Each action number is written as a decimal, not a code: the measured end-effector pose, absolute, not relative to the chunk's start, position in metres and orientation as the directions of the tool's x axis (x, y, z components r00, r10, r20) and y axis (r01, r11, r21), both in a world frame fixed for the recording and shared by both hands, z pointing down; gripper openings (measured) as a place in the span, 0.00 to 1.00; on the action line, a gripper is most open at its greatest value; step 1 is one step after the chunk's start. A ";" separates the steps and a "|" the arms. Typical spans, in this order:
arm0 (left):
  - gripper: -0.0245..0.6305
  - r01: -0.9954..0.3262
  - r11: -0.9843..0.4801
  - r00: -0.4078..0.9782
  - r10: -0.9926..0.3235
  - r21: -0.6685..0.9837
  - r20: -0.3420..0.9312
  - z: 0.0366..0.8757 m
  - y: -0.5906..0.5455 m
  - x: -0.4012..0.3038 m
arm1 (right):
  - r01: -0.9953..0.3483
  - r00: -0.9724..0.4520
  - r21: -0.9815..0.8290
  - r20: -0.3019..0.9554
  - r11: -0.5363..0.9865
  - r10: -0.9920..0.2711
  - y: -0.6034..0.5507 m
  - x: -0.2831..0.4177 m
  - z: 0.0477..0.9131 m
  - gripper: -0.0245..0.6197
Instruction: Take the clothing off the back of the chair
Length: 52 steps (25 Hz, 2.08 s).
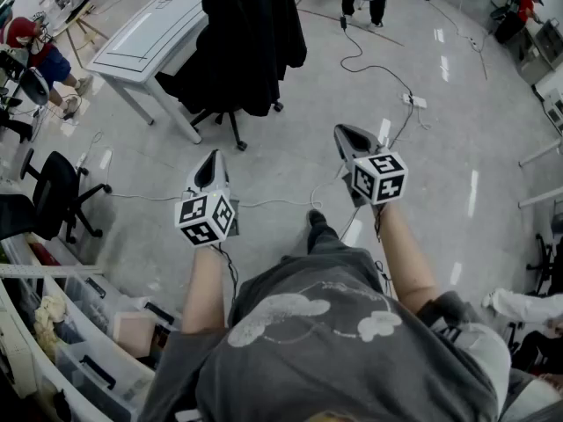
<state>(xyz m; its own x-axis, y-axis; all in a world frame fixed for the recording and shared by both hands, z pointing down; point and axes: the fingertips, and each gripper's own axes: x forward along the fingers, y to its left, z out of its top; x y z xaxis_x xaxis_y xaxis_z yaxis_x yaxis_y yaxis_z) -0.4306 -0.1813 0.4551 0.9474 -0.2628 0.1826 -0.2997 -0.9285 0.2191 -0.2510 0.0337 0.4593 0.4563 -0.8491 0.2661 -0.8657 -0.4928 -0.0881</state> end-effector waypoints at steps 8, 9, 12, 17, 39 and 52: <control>0.04 -0.288 -0.935 0.949 -0.249 0.206 0.195 0.460 -0.178 -0.432 | -0.853 0.473 -0.095 0.275 -0.513 -0.837 0.041 -0.252 0.466 0.03; 0.04 -0.287 -0.935 0.949 -0.248 0.206 0.197 0.461 -0.177 -0.432 | -0.854 0.472 -0.095 0.277 -0.512 -0.837 0.041 -0.253 0.467 0.03; 0.04 -0.286 -0.934 0.948 -0.242 0.214 0.208 0.467 -0.176 -0.434 | -0.855 0.469 -0.087 0.292 -0.512 -0.833 0.041 -0.255 0.472 0.03; 0.04 -0.272 -0.942 0.941 -0.218 0.195 0.259 0.487 -0.172 -0.437 | -0.838 0.495 -0.093 0.282 -0.537 -0.822 0.051 -0.247 0.476 0.03; 0.04 -0.286 -0.944 0.952 -0.260 0.162 0.163 0.431 -0.204 -0.263 | -0.875 0.416 -0.168 0.221 -0.454 -0.882 0.013 -0.065 0.462 0.03; 0.04 -0.419 -0.895 0.906 -0.401 0.156 0.132 0.394 -0.224 -0.137 | -0.913 0.323 -0.198 0.179 -0.356 -0.929 -0.009 0.080 0.444 0.03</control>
<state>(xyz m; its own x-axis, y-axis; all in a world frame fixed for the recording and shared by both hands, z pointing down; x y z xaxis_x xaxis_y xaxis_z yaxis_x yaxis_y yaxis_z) -0.1370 -0.2244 0.3940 0.9064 -0.4012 0.1320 -0.4187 -0.8947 0.1558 0.0795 -0.0092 0.4435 0.3233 -0.9293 0.1788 -0.9134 -0.3558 -0.1977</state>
